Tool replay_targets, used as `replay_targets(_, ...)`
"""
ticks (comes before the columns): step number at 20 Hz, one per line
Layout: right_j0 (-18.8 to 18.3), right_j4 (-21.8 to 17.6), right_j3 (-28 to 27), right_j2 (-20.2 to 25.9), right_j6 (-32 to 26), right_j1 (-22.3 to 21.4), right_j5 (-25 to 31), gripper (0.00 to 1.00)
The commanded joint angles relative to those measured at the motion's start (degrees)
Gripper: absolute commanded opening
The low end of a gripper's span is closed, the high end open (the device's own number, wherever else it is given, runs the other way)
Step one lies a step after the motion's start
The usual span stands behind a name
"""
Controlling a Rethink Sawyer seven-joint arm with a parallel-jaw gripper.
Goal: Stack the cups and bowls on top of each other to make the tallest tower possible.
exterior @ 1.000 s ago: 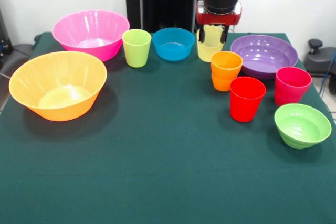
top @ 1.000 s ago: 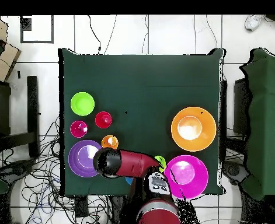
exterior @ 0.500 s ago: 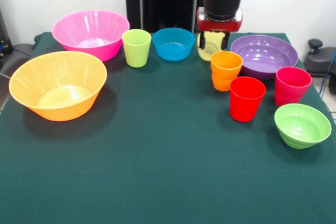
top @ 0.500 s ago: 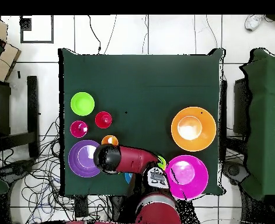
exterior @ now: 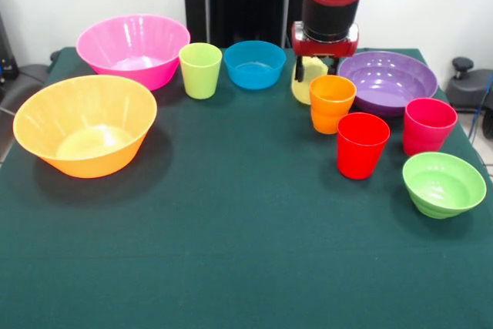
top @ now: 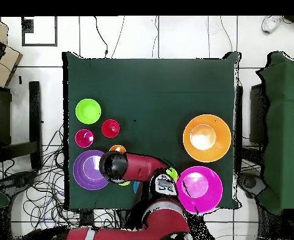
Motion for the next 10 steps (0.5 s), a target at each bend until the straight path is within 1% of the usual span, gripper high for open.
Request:
replay_targets(1,0.7,-0.1,-4.4,2.9,6.7,2.3,2.8,1.00)
replay_targets(4,0.5,-0.1,-3.6,3.1,6.8,2.1,2.2,1.00)
replay_targets(10,0.2,0.2,-2.5,3.3,6.7,0.2,4.0,1.00)
